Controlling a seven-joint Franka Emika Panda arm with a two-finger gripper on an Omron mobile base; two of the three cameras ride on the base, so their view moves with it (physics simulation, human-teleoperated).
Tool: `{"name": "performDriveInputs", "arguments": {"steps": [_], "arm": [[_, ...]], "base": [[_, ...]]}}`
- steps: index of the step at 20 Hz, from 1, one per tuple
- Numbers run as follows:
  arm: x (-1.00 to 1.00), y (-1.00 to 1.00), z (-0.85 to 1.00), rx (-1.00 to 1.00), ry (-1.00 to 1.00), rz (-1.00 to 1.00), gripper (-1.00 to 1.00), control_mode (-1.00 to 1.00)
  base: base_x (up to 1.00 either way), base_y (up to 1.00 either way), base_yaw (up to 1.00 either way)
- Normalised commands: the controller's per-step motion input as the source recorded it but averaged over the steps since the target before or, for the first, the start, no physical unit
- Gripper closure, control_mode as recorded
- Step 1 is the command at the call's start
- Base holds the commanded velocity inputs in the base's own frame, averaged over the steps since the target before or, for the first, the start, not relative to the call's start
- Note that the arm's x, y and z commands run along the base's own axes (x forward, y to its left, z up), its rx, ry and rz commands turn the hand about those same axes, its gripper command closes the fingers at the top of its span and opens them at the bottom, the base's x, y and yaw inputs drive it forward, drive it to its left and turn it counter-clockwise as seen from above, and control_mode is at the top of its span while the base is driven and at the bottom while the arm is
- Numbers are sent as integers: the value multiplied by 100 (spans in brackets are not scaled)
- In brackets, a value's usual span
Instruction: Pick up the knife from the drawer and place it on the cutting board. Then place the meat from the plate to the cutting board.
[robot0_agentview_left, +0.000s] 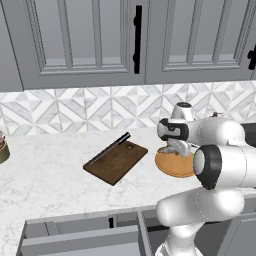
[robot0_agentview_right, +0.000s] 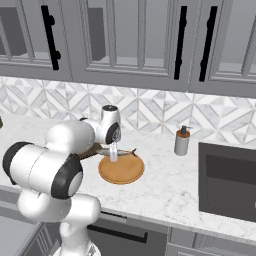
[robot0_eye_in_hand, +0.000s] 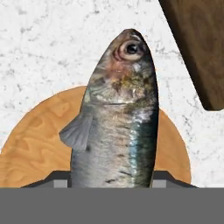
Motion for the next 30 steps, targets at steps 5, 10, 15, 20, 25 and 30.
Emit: {"name": "performDriveInputs", "arguments": {"steps": [5, 10, 15, 20, 25, 30], "arm": [[0, 95, 43, -4, -15, 24, 100, -100], [0, 100, 2, -2, -5, 28, 100, -100], [26, 96, 0, 0, -2, 24, 100, -100], [36, 77, 0, -4, -2, 10, 100, -100], [0, 13, -28, -11, 5, 6, 100, -100], [2, 3, -19, -8, 1, 5, 100, -100]], "base": [[0, 0, 0], [0, 0, 0], [0, 0, 0], [0, 0, 0], [0, 0, 0], [0, 0, 0]]}}
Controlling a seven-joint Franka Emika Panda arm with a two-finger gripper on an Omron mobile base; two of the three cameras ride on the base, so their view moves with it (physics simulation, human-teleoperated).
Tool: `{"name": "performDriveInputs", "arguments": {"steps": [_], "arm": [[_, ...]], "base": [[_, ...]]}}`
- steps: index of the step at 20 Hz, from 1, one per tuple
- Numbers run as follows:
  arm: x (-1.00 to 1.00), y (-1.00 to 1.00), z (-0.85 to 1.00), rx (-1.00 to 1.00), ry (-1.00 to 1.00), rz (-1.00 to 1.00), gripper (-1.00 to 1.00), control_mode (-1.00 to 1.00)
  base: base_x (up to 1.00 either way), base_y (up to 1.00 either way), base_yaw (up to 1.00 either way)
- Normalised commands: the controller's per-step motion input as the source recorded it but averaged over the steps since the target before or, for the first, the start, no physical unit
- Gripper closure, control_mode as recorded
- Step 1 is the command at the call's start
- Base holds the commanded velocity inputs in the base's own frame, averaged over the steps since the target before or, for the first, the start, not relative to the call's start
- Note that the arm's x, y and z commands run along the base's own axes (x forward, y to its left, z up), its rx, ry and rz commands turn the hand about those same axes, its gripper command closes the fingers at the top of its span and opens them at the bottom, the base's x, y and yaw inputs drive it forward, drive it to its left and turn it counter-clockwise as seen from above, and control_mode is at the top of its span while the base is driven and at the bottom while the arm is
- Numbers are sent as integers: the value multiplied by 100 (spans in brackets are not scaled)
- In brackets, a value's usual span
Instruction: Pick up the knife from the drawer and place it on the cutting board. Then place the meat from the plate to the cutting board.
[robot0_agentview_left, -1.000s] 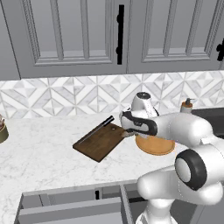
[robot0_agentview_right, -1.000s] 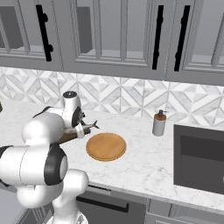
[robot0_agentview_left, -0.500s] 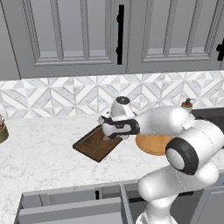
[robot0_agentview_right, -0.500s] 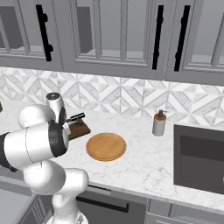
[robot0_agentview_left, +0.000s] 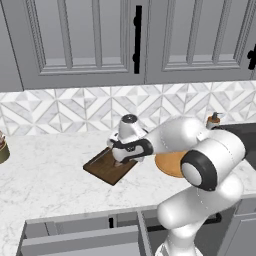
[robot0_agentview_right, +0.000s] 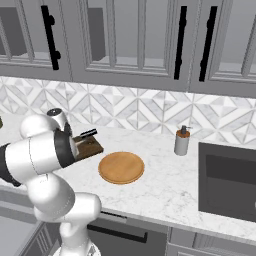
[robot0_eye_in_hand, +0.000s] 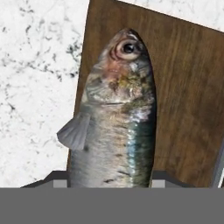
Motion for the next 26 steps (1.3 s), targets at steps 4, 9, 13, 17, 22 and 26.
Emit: {"name": "performDriveInputs", "arguments": {"steps": [4, 9, 13, 17, 22, 26], "arm": [[11, 8, 0, -1, 0, 1, -100, -100], [-10, 0, 7, 0, -1, 0, -100, -100], [-27, -8, 29, 0, -9, 0, -100, -100], [-51, -29, 56, 2, -25, 0, -100, -100], [-97, -93, 79, 7, -39, -1, -100, -100], [-100, -100, 79, 12, -45, -3, -100, -100]], "base": [[0, 0, 0], [0, 0, 0], [0, 0, 0], [0, 0, 0], [0, 0, 0], [0, 0, 0]]}}
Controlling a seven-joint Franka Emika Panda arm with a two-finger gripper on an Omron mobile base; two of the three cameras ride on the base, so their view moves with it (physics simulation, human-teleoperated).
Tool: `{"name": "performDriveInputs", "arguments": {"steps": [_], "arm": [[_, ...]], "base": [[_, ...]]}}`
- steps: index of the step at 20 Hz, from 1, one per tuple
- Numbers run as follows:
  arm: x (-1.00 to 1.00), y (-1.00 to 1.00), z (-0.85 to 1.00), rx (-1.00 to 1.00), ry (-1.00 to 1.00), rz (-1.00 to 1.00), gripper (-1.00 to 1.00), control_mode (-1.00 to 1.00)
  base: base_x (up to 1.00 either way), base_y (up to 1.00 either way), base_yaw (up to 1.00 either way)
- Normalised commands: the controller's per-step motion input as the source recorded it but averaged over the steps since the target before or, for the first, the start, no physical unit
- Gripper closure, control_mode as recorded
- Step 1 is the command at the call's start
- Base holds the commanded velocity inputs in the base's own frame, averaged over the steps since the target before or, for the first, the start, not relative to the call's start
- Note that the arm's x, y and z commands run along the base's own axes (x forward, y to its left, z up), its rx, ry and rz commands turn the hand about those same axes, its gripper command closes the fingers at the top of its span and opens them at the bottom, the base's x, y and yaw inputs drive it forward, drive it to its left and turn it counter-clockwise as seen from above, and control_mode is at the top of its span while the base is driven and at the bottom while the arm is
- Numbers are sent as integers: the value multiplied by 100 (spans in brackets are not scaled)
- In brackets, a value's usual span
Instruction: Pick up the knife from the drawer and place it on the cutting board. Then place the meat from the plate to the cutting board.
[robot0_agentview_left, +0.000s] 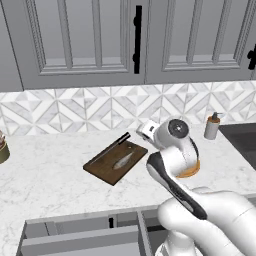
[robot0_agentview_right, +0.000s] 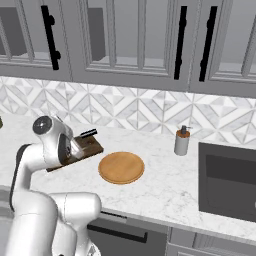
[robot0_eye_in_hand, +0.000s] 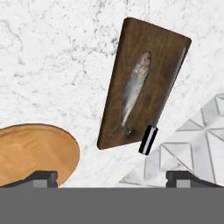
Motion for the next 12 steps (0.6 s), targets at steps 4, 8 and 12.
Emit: {"name": "performDriveInputs", "arguments": {"steps": [4, 8, 12], "arm": [[-100, -100, 72, 12, -51, 0, -100, -100], [-100, -100, 77, 12, -52, 0, -100, -100], [-98, -93, 46, 16, -40, -8, -100, -100]], "base": [[0, 0, 0], [0, 0, 0], [0, 0, 0]]}}
